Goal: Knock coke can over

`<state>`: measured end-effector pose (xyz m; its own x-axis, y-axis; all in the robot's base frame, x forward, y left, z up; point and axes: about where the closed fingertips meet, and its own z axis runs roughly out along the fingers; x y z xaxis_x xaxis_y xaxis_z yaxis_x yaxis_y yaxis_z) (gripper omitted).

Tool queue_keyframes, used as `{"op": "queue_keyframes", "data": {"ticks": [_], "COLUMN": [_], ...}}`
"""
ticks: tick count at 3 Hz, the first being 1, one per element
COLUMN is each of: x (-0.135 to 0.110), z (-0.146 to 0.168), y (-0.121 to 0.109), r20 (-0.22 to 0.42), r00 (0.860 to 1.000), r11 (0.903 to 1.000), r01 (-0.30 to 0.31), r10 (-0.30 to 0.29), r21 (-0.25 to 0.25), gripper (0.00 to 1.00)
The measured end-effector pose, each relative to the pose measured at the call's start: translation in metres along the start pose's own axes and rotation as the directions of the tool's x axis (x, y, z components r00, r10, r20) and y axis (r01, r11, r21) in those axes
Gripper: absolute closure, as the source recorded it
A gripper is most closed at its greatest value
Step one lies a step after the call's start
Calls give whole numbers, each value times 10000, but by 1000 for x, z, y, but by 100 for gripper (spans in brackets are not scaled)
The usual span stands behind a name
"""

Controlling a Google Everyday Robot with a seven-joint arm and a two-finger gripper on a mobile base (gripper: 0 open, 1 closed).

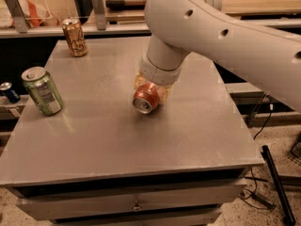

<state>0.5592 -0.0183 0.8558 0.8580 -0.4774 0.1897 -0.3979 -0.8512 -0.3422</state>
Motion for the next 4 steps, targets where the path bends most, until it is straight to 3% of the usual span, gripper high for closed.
{"op": "queue_keyframes", "data": {"ticks": [1, 2, 4], "x": [-1, -2, -1], "z": [0, 1, 0], "y": [1, 3, 2], "r20": [47, 138, 275], "r00": [10000, 9999, 9995], "r11": [9999, 9997, 9995], "r01": [-14, -75, -153], "r10": [14, 78, 160], "r21": [-110, -219, -277], "gripper": [12, 0, 0]}}
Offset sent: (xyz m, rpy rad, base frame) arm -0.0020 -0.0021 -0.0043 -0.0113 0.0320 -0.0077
